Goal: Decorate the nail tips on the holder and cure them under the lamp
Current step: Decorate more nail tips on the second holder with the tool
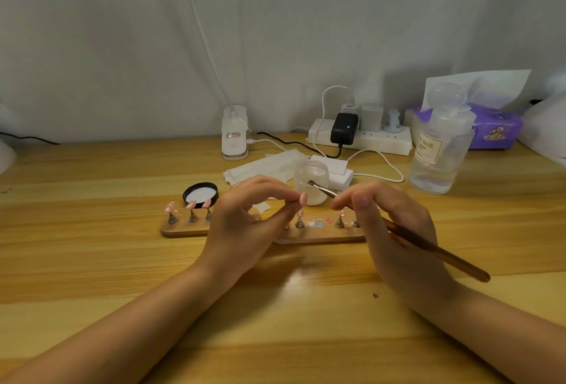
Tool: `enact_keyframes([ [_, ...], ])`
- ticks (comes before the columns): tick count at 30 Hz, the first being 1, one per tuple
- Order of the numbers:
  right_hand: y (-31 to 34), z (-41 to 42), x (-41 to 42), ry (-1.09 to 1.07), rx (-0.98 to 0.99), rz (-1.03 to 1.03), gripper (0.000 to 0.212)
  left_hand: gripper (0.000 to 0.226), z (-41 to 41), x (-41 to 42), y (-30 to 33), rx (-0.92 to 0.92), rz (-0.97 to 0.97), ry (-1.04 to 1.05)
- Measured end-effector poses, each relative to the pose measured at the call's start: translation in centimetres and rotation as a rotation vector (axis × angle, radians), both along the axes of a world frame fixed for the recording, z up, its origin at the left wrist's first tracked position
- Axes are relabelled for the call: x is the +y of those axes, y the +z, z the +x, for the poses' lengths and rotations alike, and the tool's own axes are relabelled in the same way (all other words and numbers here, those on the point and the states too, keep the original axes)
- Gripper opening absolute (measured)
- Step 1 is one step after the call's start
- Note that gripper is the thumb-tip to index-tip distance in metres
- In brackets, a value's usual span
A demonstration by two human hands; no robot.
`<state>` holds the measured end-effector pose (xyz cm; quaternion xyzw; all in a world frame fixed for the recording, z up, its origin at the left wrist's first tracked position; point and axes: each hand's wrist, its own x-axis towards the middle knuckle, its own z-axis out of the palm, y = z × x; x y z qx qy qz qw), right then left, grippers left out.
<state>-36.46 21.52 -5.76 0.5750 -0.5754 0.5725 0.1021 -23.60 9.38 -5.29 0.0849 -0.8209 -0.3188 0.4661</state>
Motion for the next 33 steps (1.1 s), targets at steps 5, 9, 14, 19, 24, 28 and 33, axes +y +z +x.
enact_keyframes([
  [5,-0.47,-0.07,-0.39,0.001,0.163,-0.036,0.047,0.017,0.05,0.0,-0.01,0.003,-0.009,0.0],
  [9,-0.6,-0.19,-0.1,0.039,0.121,-0.059,0.051,0.016,0.02,0.14,0.01,-0.017,-0.014,0.022],
  [14,-0.45,-0.16,-0.32,0.01,0.075,-0.033,0.038,0.017,0.03,0.21,0.11,-0.02,-0.005,0.017],
  [19,-0.79,-0.27,-0.48,0.018,0.157,-0.034,0.049,0.02,0.06,0.14,0.05,-0.027,-0.011,0.029],
  [24,-0.66,-0.21,-0.27,0.03,0.101,-0.081,0.049,0.018,0.02,0.1,-0.01,-0.028,-0.025,0.03],
  [28,-0.48,-0.14,-0.52,0.012,0.131,-0.026,0.042,0.021,0.04,0.1,-0.01,-0.039,-0.017,0.033],
  [33,-0.59,-0.14,-0.32,0.044,0.156,-0.023,0.051,0.021,0.08,0.12,0.07,-0.035,-0.02,0.017],
])
